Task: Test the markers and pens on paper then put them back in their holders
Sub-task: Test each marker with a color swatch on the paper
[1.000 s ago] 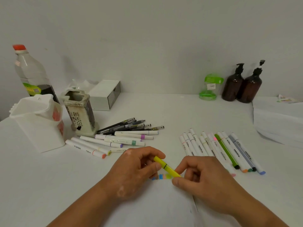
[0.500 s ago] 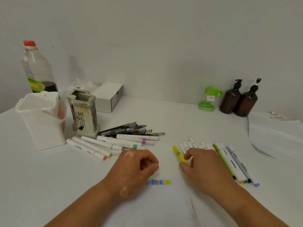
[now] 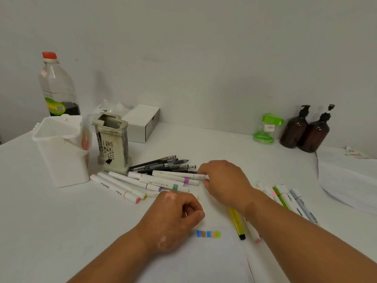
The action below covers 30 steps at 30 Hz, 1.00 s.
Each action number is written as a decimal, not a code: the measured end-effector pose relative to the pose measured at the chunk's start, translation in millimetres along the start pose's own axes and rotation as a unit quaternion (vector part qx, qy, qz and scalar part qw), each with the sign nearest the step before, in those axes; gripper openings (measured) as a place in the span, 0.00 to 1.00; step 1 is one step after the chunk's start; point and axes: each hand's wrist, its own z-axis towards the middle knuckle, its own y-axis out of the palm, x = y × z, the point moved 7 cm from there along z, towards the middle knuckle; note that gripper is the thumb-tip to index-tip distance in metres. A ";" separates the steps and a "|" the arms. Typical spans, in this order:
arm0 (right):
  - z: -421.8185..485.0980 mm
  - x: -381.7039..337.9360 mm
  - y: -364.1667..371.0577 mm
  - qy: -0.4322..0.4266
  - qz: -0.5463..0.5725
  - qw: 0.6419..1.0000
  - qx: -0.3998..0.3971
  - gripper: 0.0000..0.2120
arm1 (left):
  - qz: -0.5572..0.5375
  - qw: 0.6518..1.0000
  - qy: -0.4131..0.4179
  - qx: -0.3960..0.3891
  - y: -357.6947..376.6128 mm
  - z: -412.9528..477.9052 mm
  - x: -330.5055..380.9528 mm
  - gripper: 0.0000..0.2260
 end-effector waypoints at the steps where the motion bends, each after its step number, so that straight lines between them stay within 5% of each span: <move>1: 7.5 -3.6 4.5 -0.013 -0.019 1.000 -0.005 0.13 | -0.001 1.000 -0.002 0.001 -0.9 0.1 -0.8 0.03; 17: 20.1 -1.6 15.1 -0.030 -0.069 0.997 -0.007 0.13 | 0.005 1.000 -0.001 -0.024 1.8 -0.8 2.6 0.04; 23: -13.1 38.5 -15.9 0.069 0.041 0.997 -0.008 0.07 | 0.003 1.000 -0.004 -0.024 -0.1 -0.3 2.5 0.04; 26: -48.5 58.6 -23.0 0.165 0.248 0.955 0.003 0.05 | 0.001 1.000 0.003 -0.017 1.1 -1.0 3.9 0.03; 30: -93.1 46.7 -14.1 0.216 0.502 0.837 -0.034 0.08 | -0.018 0.999 0.042 -0.006 3.6 -4.8 14.4 0.03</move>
